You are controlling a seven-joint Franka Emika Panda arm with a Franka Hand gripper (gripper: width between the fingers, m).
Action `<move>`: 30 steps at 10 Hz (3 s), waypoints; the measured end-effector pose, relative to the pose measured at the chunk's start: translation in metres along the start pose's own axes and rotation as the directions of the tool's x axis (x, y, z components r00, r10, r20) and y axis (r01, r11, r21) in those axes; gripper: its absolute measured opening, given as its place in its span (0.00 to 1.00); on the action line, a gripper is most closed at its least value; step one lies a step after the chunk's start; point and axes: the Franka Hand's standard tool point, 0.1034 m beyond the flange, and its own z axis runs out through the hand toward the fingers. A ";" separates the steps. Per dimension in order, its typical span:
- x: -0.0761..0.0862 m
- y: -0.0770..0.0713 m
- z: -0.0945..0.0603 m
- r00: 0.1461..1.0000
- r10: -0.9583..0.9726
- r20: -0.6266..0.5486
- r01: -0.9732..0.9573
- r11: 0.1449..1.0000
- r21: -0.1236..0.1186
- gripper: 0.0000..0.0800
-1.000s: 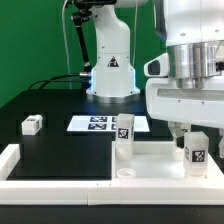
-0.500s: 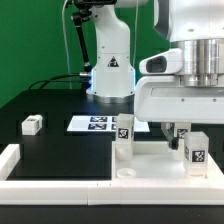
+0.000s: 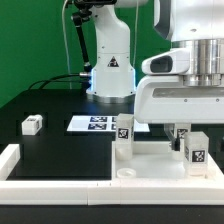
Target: Assemble square table
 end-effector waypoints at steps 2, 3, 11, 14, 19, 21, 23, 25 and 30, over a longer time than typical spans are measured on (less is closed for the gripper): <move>0.000 0.001 0.000 0.989 0.150 0.001 -0.150 0.989 -0.001 0.36; 0.000 0.002 0.001 0.978 0.207 0.001 -0.207 0.978 -0.002 0.36; -0.007 0.018 0.003 0.259 0.964 0.061 -0.966 0.260 -0.009 0.37; -0.008 0.018 0.004 0.243 0.968 0.059 -0.970 0.244 -0.014 0.37; -0.012 0.002 0.004 0.682 0.731 0.039 -0.731 0.682 0.014 0.80; -0.012 0.003 0.004 0.788 0.615 0.036 -0.616 0.788 0.019 0.81; -0.010 0.004 0.004 0.935 0.353 0.022 -0.353 0.935 0.006 0.81; -0.008 0.000 0.002 0.996 0.094 0.009 -0.094 0.996 -0.007 0.81; -0.005 0.004 0.002 0.996 0.084 0.006 -0.083 0.996 -0.006 0.47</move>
Offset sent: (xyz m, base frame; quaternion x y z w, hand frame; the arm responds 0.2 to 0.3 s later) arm 0.0000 0.0000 0.0000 0.0000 0.0000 0.1296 0.9916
